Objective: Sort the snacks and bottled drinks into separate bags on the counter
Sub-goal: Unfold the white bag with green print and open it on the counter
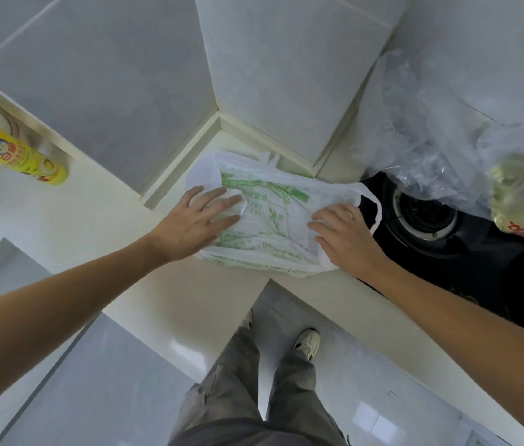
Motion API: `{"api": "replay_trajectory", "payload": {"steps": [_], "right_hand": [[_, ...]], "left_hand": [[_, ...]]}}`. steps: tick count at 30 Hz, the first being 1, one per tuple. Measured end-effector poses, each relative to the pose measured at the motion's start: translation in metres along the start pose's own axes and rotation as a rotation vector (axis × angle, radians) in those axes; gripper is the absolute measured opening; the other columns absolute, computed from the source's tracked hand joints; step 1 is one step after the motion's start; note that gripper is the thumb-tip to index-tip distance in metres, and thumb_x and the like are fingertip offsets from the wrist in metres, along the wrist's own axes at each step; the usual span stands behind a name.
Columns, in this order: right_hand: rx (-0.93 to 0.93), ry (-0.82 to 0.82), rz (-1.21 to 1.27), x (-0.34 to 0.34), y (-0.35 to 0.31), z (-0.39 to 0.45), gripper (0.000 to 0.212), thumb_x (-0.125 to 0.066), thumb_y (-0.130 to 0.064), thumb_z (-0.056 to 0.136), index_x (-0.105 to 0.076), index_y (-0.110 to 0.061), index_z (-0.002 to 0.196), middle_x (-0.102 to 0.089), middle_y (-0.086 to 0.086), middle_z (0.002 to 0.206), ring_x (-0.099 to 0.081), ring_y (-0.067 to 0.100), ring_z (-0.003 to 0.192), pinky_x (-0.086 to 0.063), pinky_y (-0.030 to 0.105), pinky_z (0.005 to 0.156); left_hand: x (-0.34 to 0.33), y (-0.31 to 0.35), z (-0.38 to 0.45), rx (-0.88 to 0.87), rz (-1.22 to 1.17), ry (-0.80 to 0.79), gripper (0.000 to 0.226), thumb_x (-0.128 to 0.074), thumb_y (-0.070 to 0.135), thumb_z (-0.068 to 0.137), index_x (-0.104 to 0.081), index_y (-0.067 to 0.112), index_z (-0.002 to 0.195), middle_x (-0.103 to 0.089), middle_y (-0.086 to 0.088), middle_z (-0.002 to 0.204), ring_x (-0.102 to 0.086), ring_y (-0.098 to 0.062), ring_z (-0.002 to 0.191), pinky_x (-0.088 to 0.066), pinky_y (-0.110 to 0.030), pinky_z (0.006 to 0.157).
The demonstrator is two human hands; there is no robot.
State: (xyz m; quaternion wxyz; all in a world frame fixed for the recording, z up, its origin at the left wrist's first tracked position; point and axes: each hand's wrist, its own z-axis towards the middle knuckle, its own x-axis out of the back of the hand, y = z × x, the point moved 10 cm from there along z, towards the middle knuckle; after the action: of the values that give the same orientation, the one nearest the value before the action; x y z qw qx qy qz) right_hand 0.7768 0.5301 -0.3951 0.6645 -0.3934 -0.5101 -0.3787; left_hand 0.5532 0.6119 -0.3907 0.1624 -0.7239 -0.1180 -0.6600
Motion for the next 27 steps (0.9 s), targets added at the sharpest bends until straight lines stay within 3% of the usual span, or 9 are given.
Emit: {"api": "replay_trajectory", "payload": {"steps": [3,5,9,14,16,18,22,27], "right_hand": [[-0.039,-0.150,0.112,-0.022,0.003,0.003,0.037,-0.067,-0.035,0.094,-0.071,-0.010,0.121,-0.065,0.003,0.123,-0.058,0.029,0.118,-0.032,0.051,0.120],[-0.148,-0.292,0.157,-0.034,0.013,-0.002,0.065,-0.063,-0.059,0.087,-0.065,-0.012,0.132,-0.061,0.004,0.132,-0.054,0.031,0.125,-0.036,0.054,0.116],[-0.308,-0.461,0.098,-0.045,0.033,-0.017,0.107,-0.070,-0.078,0.071,-0.040,-0.021,0.156,-0.034,0.006,0.160,-0.031,0.035,0.145,-0.035,0.056,0.116],[-0.351,-0.602,-0.002,-0.055,0.049,-0.019,0.131,-0.045,-0.097,0.064,-0.016,-0.018,0.165,-0.023,0.011,0.166,-0.026,0.038,0.149,-0.021,0.052,0.123],[-0.353,-0.614,-0.025,-0.054,0.051,-0.017,0.129,-0.052,-0.094,0.068,-0.012,-0.018,0.165,-0.020,0.010,0.168,-0.023,0.037,0.152,-0.018,0.052,0.124],[-0.358,-0.600,-0.018,-0.047,0.046,-0.012,0.122,-0.062,-0.083,0.075,-0.012,-0.018,0.166,-0.018,0.009,0.170,-0.020,0.034,0.154,-0.017,0.051,0.125],[-0.306,-0.453,0.076,-0.016,0.023,0.002,0.088,-0.071,-0.055,0.089,-0.036,-0.014,0.159,-0.035,0.010,0.165,-0.033,0.034,0.151,-0.024,0.052,0.124],[-0.438,-0.319,0.154,0.030,0.002,-0.008,0.070,-0.060,-0.051,0.097,-0.045,-0.014,0.155,-0.044,0.007,0.160,-0.040,0.030,0.147,-0.032,0.048,0.122]], "left_hand": [[-0.020,0.004,0.000,-0.064,0.027,-0.069,0.053,-0.073,0.018,0.089,-0.061,0.024,0.140,-0.040,0.000,0.162,-0.032,-0.035,0.150,-0.021,-0.057,0.123],[-0.033,-0.002,-0.001,-0.009,0.011,-0.137,0.053,-0.068,0.033,0.092,-0.058,0.024,0.143,-0.045,0.002,0.159,-0.031,-0.033,0.151,-0.017,-0.059,0.124],[-0.049,-0.018,-0.005,0.172,-0.136,-0.231,0.104,-0.058,0.080,0.073,-0.042,0.015,0.152,-0.044,-0.002,0.156,-0.029,-0.032,0.151,-0.022,-0.055,0.122],[-0.058,-0.021,-0.005,0.252,-0.138,-0.317,0.129,-0.044,0.092,0.055,-0.030,0.013,0.156,-0.036,-0.006,0.159,-0.034,-0.030,0.145,-0.026,-0.045,0.120],[-0.057,-0.020,-0.002,0.250,-0.124,-0.339,0.126,-0.051,0.089,0.057,-0.026,0.015,0.156,-0.029,-0.006,0.162,-0.032,-0.030,0.145,-0.024,-0.045,0.121],[-0.047,-0.016,0.004,0.206,-0.151,-0.280,0.112,-0.063,0.081,0.062,-0.040,0.016,0.150,-0.035,-0.009,0.159,-0.035,-0.036,0.143,-0.028,-0.049,0.119],[-0.009,-0.013,0.007,0.149,-0.182,-0.145,0.080,-0.074,0.067,0.074,-0.058,0.017,0.133,-0.047,-0.013,0.151,-0.042,-0.044,0.139,-0.040,-0.054,0.112],[0.045,-0.008,0.004,0.199,-0.135,-0.047,0.077,-0.045,0.075,0.088,-0.056,0.019,0.140,-0.047,-0.011,0.153,-0.042,-0.035,0.142,-0.037,-0.052,0.115]]}}
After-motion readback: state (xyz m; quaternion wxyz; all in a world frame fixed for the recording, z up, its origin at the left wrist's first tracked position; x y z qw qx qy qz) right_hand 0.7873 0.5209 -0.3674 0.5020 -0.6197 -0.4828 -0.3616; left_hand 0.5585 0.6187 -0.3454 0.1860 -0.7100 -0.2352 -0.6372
